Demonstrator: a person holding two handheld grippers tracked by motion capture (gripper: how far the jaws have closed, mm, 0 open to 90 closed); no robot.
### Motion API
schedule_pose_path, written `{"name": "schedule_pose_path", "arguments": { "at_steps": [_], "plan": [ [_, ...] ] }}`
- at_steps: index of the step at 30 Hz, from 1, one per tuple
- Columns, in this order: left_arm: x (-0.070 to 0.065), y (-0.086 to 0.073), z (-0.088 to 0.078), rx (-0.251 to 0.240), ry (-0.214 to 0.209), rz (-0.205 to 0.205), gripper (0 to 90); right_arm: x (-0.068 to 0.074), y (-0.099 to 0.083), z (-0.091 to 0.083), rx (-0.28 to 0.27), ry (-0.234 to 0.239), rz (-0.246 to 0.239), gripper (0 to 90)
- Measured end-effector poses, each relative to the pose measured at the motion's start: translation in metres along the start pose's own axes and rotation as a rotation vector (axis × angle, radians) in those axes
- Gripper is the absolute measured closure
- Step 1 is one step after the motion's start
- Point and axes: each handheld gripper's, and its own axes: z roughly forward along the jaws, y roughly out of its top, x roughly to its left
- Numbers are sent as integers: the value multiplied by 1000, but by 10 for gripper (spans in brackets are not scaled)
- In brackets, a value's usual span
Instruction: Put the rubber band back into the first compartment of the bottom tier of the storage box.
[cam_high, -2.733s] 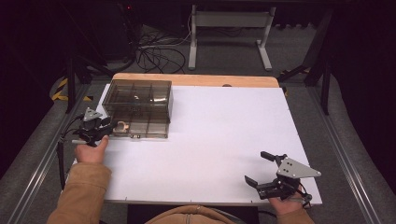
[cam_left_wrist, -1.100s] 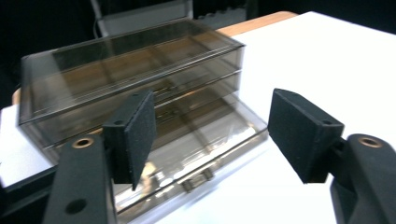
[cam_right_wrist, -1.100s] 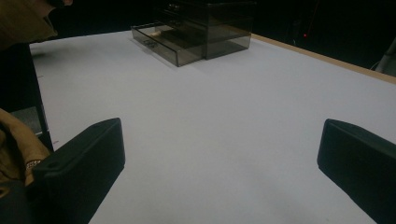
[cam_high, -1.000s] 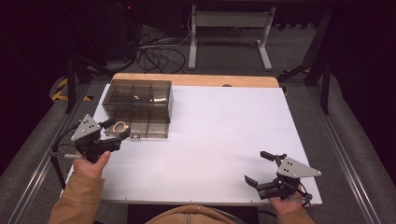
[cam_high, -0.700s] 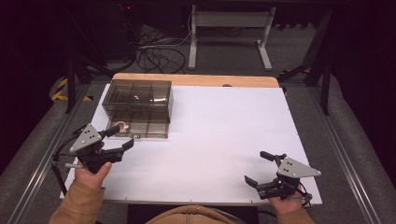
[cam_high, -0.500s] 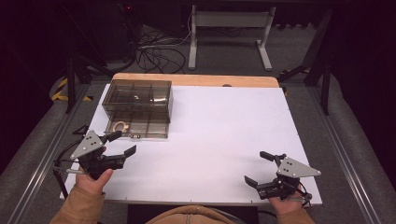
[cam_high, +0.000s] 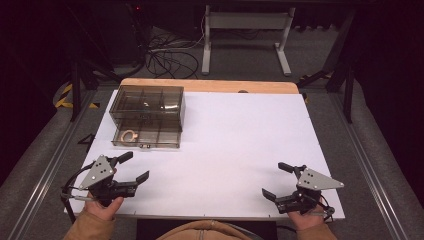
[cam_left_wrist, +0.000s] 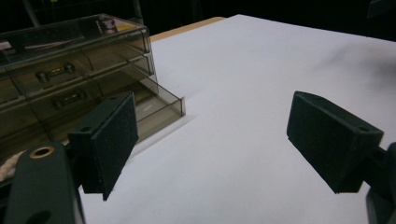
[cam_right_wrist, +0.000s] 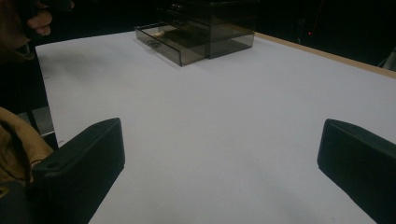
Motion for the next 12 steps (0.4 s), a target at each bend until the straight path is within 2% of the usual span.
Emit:
{"name": "schedule_pose_path", "arguments": {
  "at_steps": [4,12],
  "plan": [
    [-1,-7,2,16,-3,-19,146,0,0,0,0,1,2,11],
    [4,-7,0,11,13,-51,103,0,-1,0,5,2,3,11]
  ]
}}
